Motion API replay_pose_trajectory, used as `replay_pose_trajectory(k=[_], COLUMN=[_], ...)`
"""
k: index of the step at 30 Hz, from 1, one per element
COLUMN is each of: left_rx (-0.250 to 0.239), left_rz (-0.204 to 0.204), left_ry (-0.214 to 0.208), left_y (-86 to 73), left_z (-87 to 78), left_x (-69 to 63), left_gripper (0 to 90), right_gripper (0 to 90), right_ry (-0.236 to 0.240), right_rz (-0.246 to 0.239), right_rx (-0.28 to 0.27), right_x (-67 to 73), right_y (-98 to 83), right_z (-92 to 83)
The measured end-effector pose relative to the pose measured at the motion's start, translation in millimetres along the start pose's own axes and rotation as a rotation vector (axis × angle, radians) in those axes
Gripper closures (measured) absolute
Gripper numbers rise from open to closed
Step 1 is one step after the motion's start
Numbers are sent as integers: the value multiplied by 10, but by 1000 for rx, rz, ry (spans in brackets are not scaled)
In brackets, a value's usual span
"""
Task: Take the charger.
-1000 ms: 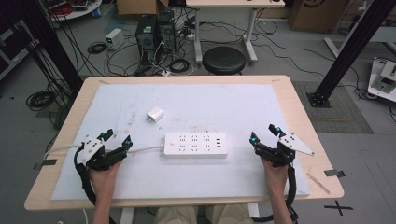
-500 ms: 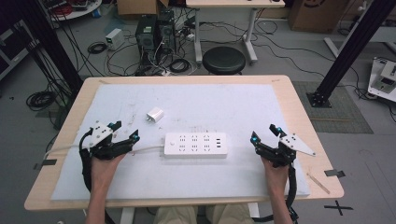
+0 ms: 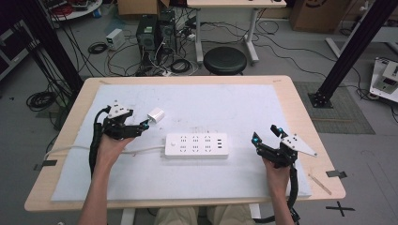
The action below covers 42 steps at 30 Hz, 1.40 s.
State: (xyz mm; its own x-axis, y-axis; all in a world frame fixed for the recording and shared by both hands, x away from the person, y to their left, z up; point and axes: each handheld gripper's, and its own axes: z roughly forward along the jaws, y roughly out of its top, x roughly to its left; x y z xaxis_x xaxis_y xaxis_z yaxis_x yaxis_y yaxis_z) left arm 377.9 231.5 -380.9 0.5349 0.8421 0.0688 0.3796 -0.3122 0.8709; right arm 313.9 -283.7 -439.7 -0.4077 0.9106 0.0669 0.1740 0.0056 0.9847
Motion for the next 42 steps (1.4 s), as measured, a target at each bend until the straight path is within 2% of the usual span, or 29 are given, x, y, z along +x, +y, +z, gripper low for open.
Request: replay_pose_trajectory(k=[1,2,4,5,7,8,10,14,16,20,21,23,24,26,28,32,35,39,42], left_rx=[16,51,51,74,89,123,125,190,195,226,219,255,255,279,293,336,356,357,379], left_rz=[1,19,19,24,29,41,43,52,35,43,12,10,10,11,10,16,17,13,-6], left_ry=[1,-6,-6,-28,-31,-48,-59,-80,-100,-106,-130,-119,-119,-113,-125,-118,-116,-117,-121], left_y=[16,49,49,99,116,161,181,242,261,305,318,312,312,319,314,250,213,200,153], left_z=[37,102,102,207,246,327,376,557,627,738,833,923,923,1032,1102,1209,1251,1269,1303], left_x=[18,50,50,94,104,129,147,213,243,260,294,312,312,309,299,278,265,267,304], left_gripper=[263,263,263,263,263,263,262,254,253,235,228,207,199,190,186,186,187,187,194], right_gripper=[210,211,211,210,210,210,210,211,210,210,210,210,210,210,210,210,211,211,211], right_ry=[1,0,0,1,1,3,4,2,3,4,7,7,7,7,7,7,7,8,8], right_rz=[3,3,4,5,1,2,2,0,0,2,-4,-5,-6,-6,-5,-5,-7,-11,-9], right_rx=[2,1,2,3,2,4,4,2,2,7,7,9,8,8,8,8,8,8,10], right_x=[3,3,4,6,4,7,8,4,4,10,9,9,10,10,9,10,8,8,11], right_y=[0,-1,0,0,1,1,1,1,2,1,2,3,3,3,3,2,2,2,3], right_z=[0,0,0,2,4,4,5,2,3,3,7,8,8,9,8,9,10,11,11])
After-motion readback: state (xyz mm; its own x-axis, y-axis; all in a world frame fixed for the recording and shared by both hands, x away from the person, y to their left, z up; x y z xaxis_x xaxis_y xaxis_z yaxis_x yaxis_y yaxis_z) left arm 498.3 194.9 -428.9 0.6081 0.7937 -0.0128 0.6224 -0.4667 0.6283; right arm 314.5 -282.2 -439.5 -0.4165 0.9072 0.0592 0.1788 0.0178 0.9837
